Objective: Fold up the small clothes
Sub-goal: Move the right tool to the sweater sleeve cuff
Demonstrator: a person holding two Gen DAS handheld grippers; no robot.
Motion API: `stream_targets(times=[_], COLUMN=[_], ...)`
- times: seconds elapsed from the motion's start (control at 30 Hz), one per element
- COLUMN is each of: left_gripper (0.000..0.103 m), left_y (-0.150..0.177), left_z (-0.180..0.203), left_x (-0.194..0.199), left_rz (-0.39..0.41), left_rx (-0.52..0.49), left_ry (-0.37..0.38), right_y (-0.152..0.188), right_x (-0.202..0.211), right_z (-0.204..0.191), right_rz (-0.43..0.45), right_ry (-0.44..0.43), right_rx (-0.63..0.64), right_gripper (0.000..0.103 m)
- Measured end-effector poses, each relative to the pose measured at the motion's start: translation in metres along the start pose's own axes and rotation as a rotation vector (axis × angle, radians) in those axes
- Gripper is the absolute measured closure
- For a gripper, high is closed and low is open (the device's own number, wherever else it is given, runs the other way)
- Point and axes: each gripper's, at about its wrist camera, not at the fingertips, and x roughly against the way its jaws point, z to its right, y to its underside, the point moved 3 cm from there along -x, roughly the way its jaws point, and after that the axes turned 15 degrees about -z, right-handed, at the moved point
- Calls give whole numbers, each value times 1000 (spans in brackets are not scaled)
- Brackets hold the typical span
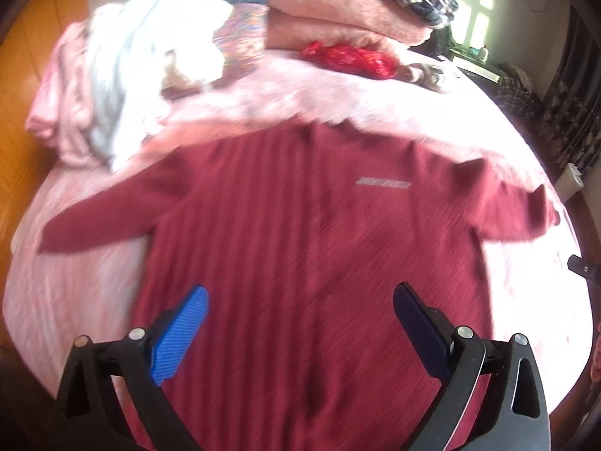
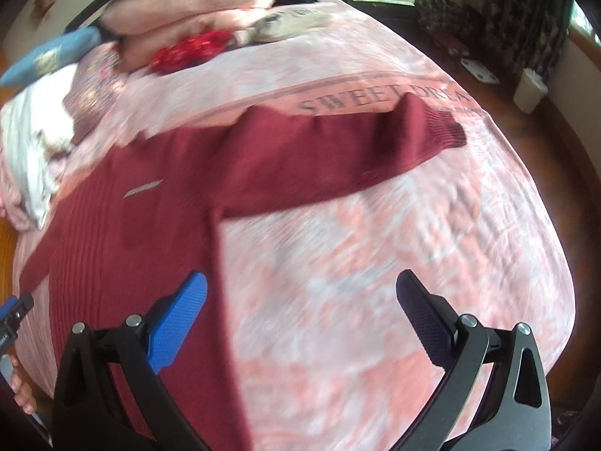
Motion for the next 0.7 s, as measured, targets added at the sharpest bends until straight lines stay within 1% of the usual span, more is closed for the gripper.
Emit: stream_targets(times=[0.07,0.1,0.17,0.23,0.3,0.4,0.53,0.6,0.7], left_gripper=[4,4,4,4,4,4,4,4,4], left_y=[-23,-36,-57,-75,-90,-108,-122,-125,-131], left_z=[25,39,63,88,116,156,202,219,242], left_x=[-7,-13,-25,-40,-56,-78,-104,-112,-123], left_rz=[13,16,2,-16,-27,-44,-75,-88,-91], left_rx=[-7,-8,-13,-22,-44,-90,-126,-136,-151], left_ry=[0,5,19,34,22,11,15,33,35], right_y=[-33,-43,-66,-87,-103,-121,-144,-153,-164], right_x=[-8,-13,-22,-33,-47,-66,-89,-98,-110], right_z=[40,55,90,120,143,161,176,182,191], right_rz=[-22,-34,-39,-47,-64,-85,-108,-114,-129], right_ry=[-5,-5,9,-1,-22,-64,-89,-110,-106], right_rx=[-59,-76,-121,-144,-163,-173,-177,-191,-206], right_gripper=[3,3,3,3,3,3,4,4,6])
